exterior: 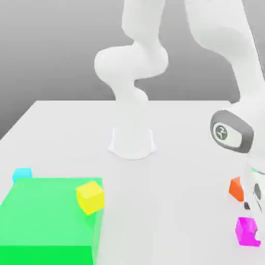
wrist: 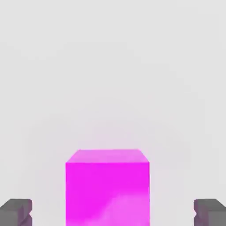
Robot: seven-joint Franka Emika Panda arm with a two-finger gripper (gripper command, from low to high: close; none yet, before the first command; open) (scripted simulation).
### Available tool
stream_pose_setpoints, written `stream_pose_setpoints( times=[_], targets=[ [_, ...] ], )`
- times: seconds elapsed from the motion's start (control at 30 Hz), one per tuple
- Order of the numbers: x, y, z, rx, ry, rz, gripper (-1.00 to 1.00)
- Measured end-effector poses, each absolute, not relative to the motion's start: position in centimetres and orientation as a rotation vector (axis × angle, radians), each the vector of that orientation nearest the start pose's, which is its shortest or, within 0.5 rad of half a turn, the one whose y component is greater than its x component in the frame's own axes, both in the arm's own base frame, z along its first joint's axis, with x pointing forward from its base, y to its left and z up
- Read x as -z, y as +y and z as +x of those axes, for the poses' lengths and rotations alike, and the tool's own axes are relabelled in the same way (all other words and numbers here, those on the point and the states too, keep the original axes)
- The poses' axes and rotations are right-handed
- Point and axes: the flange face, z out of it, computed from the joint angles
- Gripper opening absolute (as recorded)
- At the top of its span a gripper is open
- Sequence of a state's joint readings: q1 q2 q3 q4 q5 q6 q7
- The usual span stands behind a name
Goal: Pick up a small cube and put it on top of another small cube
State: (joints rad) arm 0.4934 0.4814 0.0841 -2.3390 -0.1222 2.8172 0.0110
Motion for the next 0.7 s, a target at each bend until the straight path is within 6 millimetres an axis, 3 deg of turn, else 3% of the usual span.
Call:
stream_pose_setpoints(
  times=[0.23, 0.4, 0.57, 0.63, 0.7],
  targets=[
    [-13.0, 28.4, 41.9, -0.002, -1.039, -2.966, -1.00],
    [-18.9, 27.7, 42.3, -0.001, -1.005, -2.979, -1.00],
    [-24.6, 16.6, 45.9, 0.011, -0.466, -3.127, -1.00],
    [-26.7, 10.0, 46.8, 0.012, -0.168, -3.160, -1.00],
    [-28.7, 4.7, 46.5, 0.012, 0.095, -3.162, -1.00]
  ],
)
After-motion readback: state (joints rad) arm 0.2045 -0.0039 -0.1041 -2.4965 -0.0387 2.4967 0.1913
